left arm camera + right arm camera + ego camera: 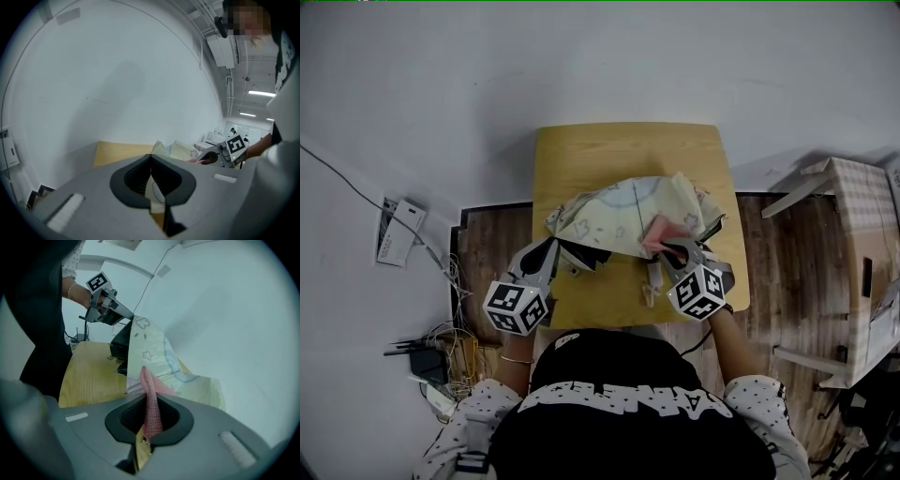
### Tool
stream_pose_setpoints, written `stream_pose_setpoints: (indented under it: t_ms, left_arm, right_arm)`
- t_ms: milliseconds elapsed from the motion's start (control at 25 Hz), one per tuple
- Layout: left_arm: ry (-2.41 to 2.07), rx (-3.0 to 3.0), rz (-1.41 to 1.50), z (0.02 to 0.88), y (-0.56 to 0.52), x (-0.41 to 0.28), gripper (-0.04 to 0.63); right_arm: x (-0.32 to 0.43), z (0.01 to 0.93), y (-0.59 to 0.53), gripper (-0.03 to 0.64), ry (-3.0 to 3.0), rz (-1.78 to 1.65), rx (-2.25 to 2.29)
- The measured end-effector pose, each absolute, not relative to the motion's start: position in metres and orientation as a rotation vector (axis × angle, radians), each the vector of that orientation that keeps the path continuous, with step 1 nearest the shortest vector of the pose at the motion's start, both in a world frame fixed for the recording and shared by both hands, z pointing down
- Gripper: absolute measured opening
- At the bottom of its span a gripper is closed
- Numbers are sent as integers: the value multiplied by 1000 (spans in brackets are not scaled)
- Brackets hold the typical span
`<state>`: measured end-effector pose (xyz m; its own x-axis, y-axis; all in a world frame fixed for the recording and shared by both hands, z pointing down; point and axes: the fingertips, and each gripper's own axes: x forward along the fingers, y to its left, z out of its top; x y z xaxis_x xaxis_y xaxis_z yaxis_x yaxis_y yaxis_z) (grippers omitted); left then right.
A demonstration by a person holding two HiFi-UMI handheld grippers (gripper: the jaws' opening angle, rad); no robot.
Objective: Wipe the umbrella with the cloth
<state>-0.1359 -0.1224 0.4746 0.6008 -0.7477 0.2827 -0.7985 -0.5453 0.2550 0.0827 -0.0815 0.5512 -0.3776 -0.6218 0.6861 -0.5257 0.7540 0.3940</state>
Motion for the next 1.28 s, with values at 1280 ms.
stream_pose_setpoints:
  t_ms: [1280]
  left_arm:
    - [-908, 2923, 197, 409, -91, 34, 80]
  right_arm:
    - [169, 414, -72, 34, -2305, -67, 1586]
